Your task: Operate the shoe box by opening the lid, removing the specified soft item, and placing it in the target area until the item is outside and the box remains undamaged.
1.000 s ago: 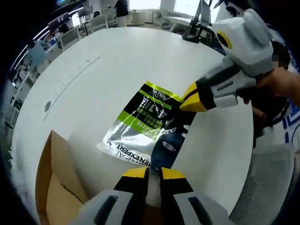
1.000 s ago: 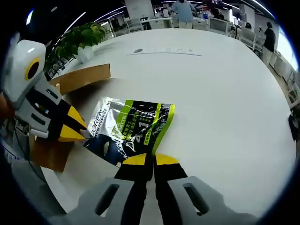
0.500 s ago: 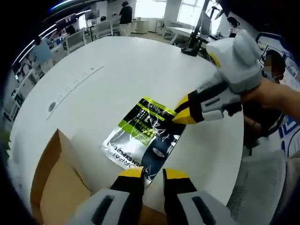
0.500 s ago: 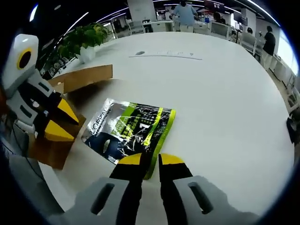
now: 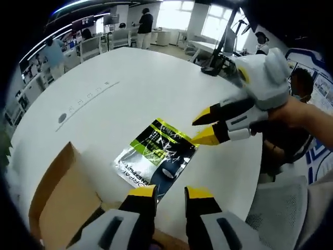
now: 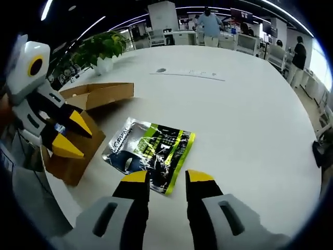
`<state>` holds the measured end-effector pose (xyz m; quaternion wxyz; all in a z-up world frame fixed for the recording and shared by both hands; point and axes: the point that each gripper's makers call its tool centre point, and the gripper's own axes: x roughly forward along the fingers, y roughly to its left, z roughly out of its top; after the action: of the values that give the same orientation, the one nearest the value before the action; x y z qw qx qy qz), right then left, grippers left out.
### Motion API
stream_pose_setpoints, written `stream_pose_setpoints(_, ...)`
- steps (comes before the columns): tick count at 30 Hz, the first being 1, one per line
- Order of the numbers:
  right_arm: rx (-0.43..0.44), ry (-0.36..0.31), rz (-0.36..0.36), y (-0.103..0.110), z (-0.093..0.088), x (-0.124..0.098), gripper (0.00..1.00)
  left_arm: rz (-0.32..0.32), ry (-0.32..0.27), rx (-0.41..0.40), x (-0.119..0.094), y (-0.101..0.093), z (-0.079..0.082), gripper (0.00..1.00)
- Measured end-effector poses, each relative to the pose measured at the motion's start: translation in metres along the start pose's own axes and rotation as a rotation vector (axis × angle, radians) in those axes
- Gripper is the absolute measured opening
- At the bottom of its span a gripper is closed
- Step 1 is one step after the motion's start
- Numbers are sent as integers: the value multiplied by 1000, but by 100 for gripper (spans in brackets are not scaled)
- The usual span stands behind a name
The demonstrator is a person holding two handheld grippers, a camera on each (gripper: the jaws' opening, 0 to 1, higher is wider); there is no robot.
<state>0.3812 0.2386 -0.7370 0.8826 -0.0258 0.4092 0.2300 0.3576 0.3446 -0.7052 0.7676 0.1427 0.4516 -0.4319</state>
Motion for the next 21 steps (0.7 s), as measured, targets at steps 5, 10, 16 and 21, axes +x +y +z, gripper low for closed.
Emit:
stream_pose_setpoints(5, -20, -14, 38, 16, 8, -10, 25, 8, -40, -7, -15, 0, 2, 24)
stream_pose_setpoints(10, -35, -40, 54, 27, 19, -21, 29, 20, -63, -15, -30, 5, -2, 27)
stream_pose_setpoints(16, -64, -58, 97, 46, 28, -32, 31, 36, -90, -33, -48, 12, -11, 29)
stream_pose_setpoints(21, -95, -54, 121, 59, 30, -38, 32, 50, -97, -44, -58, 16, -19, 31)
